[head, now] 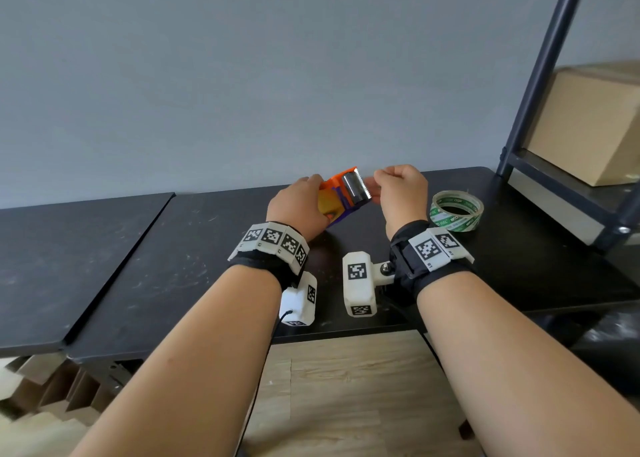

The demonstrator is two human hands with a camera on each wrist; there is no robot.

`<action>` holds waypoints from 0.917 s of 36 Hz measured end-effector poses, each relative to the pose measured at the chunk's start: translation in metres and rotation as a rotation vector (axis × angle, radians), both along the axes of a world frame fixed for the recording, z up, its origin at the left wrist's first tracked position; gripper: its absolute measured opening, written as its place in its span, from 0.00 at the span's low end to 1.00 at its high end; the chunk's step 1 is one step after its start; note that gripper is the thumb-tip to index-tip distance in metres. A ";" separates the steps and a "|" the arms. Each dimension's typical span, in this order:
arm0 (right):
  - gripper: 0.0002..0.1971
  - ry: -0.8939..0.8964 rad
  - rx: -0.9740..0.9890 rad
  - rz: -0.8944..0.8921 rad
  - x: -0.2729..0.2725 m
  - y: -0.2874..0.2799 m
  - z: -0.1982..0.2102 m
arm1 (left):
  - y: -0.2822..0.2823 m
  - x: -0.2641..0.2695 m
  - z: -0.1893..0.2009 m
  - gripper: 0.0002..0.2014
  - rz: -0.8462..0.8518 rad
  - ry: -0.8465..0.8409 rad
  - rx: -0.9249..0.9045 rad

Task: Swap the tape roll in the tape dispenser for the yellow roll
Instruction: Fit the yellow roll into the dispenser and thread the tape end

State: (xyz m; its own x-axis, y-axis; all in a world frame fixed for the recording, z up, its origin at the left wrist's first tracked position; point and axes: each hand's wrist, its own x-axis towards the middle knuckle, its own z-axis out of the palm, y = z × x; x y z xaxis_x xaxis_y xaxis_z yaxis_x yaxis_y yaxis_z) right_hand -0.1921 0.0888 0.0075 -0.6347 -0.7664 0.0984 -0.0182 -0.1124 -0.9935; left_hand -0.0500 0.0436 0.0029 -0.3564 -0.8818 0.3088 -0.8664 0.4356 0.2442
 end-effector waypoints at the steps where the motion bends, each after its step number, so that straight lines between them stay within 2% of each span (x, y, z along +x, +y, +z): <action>1: 0.06 -0.001 0.003 0.003 0.000 0.001 0.001 | -0.001 0.001 0.000 0.22 -0.008 0.010 0.013; 4: 0.05 -0.010 0.027 0.032 -0.001 0.001 0.001 | -0.002 0.003 0.002 0.23 -0.030 0.028 0.041; 7: 0.10 -0.074 0.039 0.055 0.000 0.002 0.000 | -0.002 0.005 0.004 0.23 -0.044 0.039 0.055; 11: 0.09 -0.153 0.037 0.071 -0.007 0.001 0.001 | -0.002 0.009 0.004 0.21 -0.044 0.051 0.068; 16: 0.14 -0.212 0.091 0.124 -0.018 -0.003 0.004 | 0.000 0.009 0.006 0.24 -0.038 0.047 0.077; 20: 0.14 -0.298 0.082 0.110 -0.018 -0.002 -0.001 | 0.001 0.008 0.008 0.26 -0.046 0.031 0.097; 24: 0.16 -0.410 0.083 0.068 -0.022 -0.004 -0.003 | 0.000 0.011 0.010 0.27 -0.028 0.082 0.118; 29: 0.20 -0.138 0.149 0.086 -0.019 -0.005 -0.011 | 0.002 0.014 0.013 0.30 -0.018 0.109 0.127; 31: 0.19 -0.014 0.167 0.129 -0.015 -0.001 -0.017 | 0.002 0.013 0.014 0.29 -0.021 0.098 0.130; 33: 0.23 0.094 0.202 0.214 -0.014 0.000 -0.022 | 0.003 0.011 0.017 0.29 -0.026 0.105 0.166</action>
State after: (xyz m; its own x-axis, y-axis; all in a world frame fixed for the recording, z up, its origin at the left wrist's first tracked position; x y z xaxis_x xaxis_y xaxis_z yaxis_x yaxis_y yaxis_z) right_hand -0.2060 0.0885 -0.0147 -0.4525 -0.8916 -0.0189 -0.1086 0.0762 -0.9912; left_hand -0.0389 0.0464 0.0197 -0.3534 -0.9145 0.1972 -0.8210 0.4042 0.4032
